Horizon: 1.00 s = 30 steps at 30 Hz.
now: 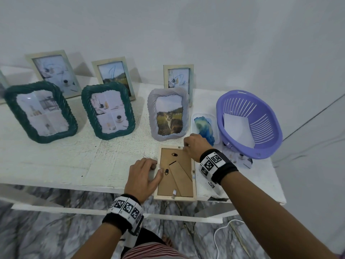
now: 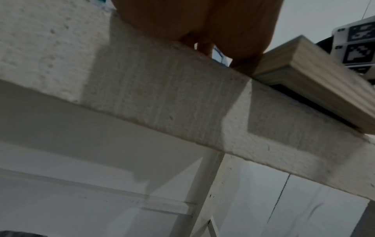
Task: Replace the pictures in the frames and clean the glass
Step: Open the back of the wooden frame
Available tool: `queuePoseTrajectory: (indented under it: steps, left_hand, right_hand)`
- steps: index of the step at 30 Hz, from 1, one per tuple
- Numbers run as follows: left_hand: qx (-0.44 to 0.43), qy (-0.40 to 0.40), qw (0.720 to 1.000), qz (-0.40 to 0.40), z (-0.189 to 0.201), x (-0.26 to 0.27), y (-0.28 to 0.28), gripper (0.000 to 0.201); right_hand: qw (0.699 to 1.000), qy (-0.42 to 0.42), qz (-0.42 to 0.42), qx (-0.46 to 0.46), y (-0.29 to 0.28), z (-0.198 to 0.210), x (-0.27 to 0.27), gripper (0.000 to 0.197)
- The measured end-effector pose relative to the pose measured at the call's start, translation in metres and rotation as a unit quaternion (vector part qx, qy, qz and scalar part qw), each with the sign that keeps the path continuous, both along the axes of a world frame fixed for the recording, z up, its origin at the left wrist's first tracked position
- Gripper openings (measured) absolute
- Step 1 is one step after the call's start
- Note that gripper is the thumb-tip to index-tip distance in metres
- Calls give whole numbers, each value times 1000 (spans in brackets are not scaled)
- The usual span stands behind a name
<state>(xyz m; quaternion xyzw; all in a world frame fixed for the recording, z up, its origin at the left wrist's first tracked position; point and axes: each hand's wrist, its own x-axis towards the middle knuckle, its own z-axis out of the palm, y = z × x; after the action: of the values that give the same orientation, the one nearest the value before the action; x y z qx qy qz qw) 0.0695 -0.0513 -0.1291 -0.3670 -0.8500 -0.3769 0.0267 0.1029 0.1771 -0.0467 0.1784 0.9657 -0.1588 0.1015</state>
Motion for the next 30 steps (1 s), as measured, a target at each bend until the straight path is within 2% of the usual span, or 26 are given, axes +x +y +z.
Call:
queuePoseTrajectory:
  steps: [4,8,13,18,24,27,30]
  left_hand:
    - [0,-5,1000,10,0,0,1,29]
    - [1,-18,1000,11,1,1,0,31]
    - [-7,-22,1000,12,2,1,0,33]
    - [-11,-18,1000,17,3,3,0,34]
    - [-21,-28,999,24,2,3,1,35]
    - [-24,-25,999,27,2,3,1,36]
    - [-34,-27,999,28,3,4,1,38]
  right_hand:
    - [1000,16,-15,0,-4,1,8,23]
    - [998,60,-11,29,-24,2,32,35]
    - [990,131,35,27,-67,2,85,22]
    - [989,125,51,54,-103,-17,125,32]
    - [988,147,15,32,-121,-26,127,24]
    - [987,156,34,15,-122,-28,128,15]
    - [986,151,64,18,-117,-27,130,17]
